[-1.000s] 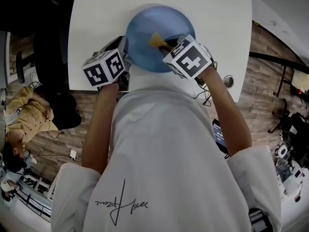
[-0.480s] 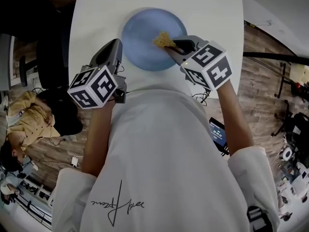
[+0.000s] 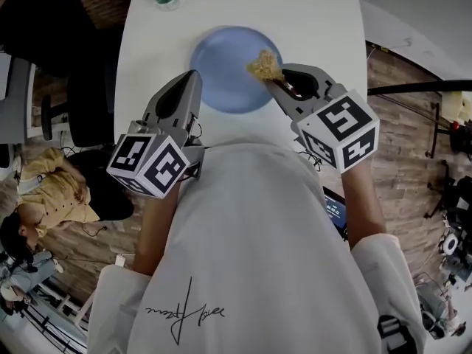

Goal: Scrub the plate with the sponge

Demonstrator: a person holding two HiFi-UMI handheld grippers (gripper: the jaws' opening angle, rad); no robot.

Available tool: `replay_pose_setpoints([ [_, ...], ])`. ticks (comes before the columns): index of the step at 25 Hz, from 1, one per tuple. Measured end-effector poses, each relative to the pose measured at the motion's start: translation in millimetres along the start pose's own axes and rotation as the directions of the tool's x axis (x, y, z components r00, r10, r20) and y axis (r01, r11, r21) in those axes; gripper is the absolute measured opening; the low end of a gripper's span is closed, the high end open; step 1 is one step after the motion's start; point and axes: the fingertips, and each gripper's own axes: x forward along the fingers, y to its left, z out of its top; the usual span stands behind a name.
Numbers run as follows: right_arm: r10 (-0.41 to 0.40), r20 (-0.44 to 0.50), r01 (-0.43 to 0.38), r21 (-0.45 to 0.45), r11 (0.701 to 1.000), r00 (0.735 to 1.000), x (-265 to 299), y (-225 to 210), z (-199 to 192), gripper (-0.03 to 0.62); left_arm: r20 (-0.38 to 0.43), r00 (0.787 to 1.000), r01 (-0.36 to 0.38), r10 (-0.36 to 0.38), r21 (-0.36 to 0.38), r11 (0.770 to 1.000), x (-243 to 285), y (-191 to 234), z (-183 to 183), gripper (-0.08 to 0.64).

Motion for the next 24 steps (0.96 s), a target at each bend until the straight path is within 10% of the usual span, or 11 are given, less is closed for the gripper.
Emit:
replay_pose_setpoints([
  [24, -0.060, 0.118, 0.064, -0.029, 0.998, 0.991, -61.9, 12.5, 9.8, 0.043, 0.111, 0.993, -0.048, 0.033, 0.137, 0.989, -23.5, -58.1, 33.7, -0.008],
])
